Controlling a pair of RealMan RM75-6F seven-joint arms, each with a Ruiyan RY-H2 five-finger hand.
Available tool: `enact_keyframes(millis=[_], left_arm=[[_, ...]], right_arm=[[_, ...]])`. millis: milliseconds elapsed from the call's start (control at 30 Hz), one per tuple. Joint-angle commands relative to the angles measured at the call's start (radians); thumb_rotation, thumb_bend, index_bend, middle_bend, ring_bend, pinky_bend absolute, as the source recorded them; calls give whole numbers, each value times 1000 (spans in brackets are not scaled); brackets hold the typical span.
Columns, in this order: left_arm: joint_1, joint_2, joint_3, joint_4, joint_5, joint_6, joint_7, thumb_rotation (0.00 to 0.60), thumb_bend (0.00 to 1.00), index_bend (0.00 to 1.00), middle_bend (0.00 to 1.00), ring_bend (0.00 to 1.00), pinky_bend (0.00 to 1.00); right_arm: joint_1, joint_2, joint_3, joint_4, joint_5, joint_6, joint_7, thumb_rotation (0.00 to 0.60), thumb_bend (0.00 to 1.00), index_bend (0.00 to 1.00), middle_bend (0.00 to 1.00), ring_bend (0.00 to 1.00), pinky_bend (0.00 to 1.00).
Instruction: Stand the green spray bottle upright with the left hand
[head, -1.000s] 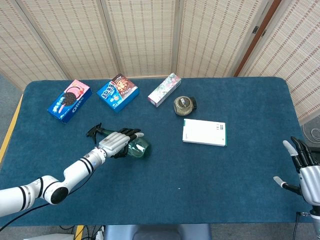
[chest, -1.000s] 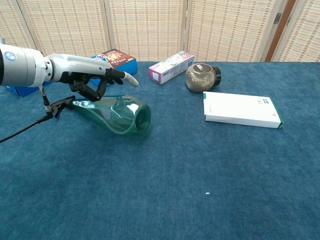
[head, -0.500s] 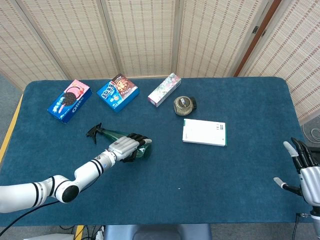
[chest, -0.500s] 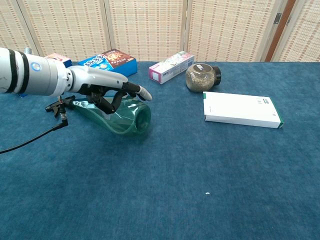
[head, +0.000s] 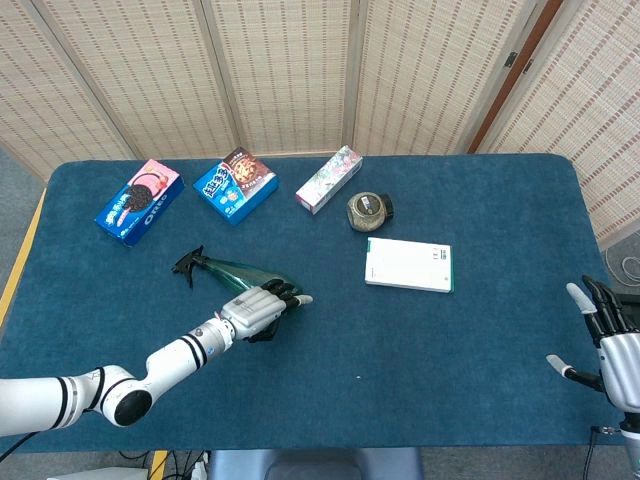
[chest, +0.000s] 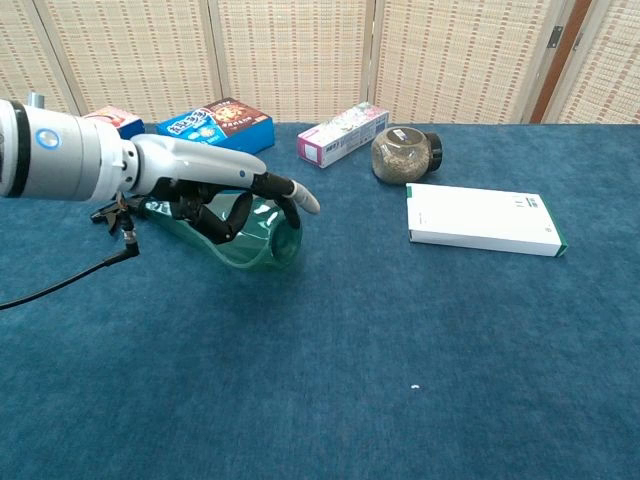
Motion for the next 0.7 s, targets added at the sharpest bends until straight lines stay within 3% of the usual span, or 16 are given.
enact_keyframes(millis=[33, 367, 700], left_arm=[[1, 14, 7, -23, 8, 15, 12, 600, 1000, 25, 185, 0, 0], [-5, -5, -22, 22, -1, 32, -10, 600, 1000, 22, 153, 0, 0], [-91, -70, -19, 152, -160, -33, 22, 600, 1000, 11, 128, 0, 0]], right_arm=[[0, 0, -1, -2, -2, 0, -1, 600, 0, 0, 0, 0, 422], [4, -4, -2, -1, -1, -9, -2, 600, 0, 0, 0, 0, 422], [6, -8, -2, 8, 3, -14, 7, 600, 0, 0, 0, 0, 422]])
